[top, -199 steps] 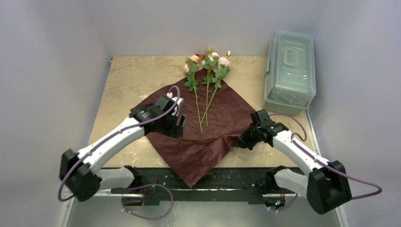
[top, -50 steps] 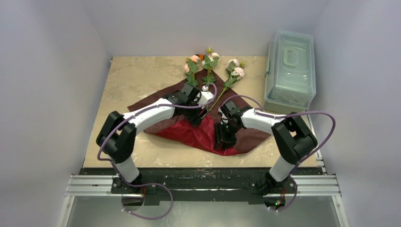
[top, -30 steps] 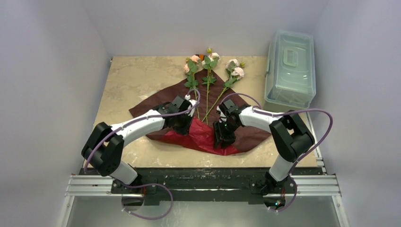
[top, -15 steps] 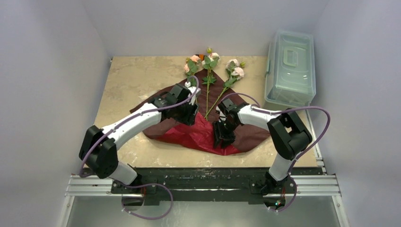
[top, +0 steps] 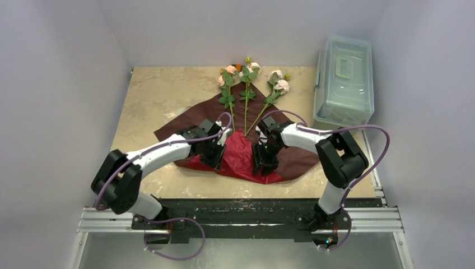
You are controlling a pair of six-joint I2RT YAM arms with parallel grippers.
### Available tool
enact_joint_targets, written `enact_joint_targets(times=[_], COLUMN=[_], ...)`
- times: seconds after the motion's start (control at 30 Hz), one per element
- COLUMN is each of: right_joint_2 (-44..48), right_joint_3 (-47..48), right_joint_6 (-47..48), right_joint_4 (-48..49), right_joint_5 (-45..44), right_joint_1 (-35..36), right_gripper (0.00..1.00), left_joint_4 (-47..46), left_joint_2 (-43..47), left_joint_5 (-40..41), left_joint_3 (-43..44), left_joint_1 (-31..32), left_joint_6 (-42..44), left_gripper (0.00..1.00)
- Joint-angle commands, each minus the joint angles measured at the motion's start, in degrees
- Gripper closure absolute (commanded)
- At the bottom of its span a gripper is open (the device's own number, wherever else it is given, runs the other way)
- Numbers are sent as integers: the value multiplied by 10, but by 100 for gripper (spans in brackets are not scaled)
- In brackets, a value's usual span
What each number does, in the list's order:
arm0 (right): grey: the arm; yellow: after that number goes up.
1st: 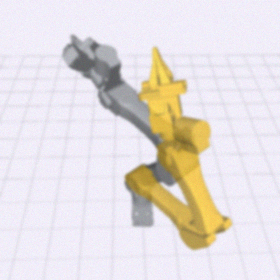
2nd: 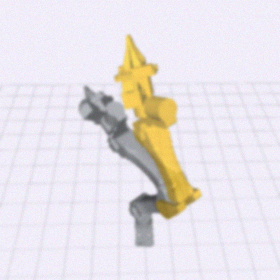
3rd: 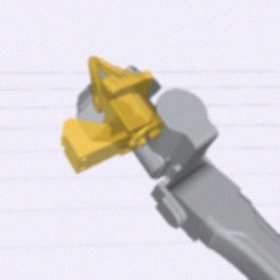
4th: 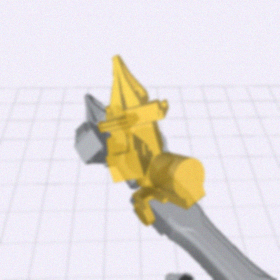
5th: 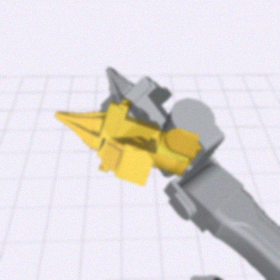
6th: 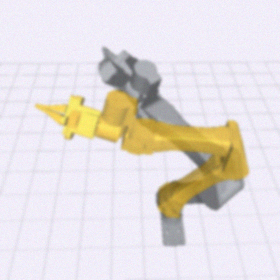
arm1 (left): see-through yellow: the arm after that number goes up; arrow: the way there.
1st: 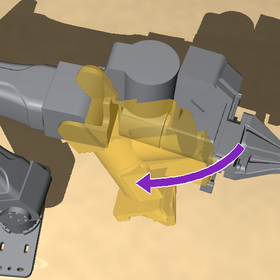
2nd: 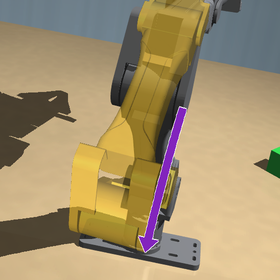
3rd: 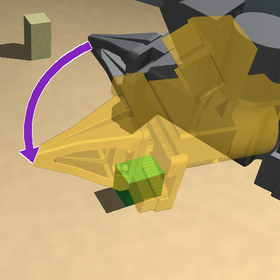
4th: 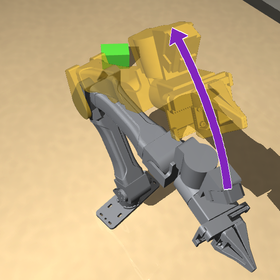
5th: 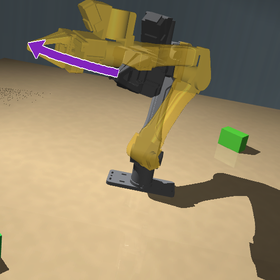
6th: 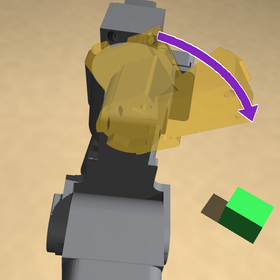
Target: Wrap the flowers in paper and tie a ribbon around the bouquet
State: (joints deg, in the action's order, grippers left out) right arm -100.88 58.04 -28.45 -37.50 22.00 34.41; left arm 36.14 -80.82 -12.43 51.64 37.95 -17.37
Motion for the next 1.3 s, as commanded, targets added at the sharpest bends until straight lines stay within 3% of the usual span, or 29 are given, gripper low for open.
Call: enact_joint_targets(times=[0.0, 0.2, 0.37, 0.6, 0.83, 0.93, 1.13, 1.27], right_joint_2=[-24, -28, -23, -5, -31, -57, -112, -96], right_joint_3=[0, 2, 24, 138, 189, 172, 127, 71], right_joint_6=[17, 23, 32, 64, 51, 38, 50, 63], right_joint_4=[6, 0, -27, -110, -88, -57, -20, -23], right_joint_5=[-31, -31, -50, -75, 26, 60, 82, 49], right_joint_1=[2, 2, 2, 16, 74, 89, 96, 42], right_gripper=[50, 50, 50, 49, 50, 57, 83, 93], left_joint_4=[-42, -59, -43, -45, -57, -60, -61, -60], left_joint_2=[-80, -127, -109, -106, -118, -123, -125, -123], left_joint_5=[20, 31, 37, 34, 29, 27, 33, 41], left_joint_3=[25, 21, -7, -31, -37, -36, -44, -53], left_joint_1=[-10, -59, -78, -80, -80, -80, -81, -87], left_joint_6=[-20, -46, -65, -82, -87, -87, -86, -82], left_gripper=[81, 84, 85, 86, 89, 90, 91, 92])
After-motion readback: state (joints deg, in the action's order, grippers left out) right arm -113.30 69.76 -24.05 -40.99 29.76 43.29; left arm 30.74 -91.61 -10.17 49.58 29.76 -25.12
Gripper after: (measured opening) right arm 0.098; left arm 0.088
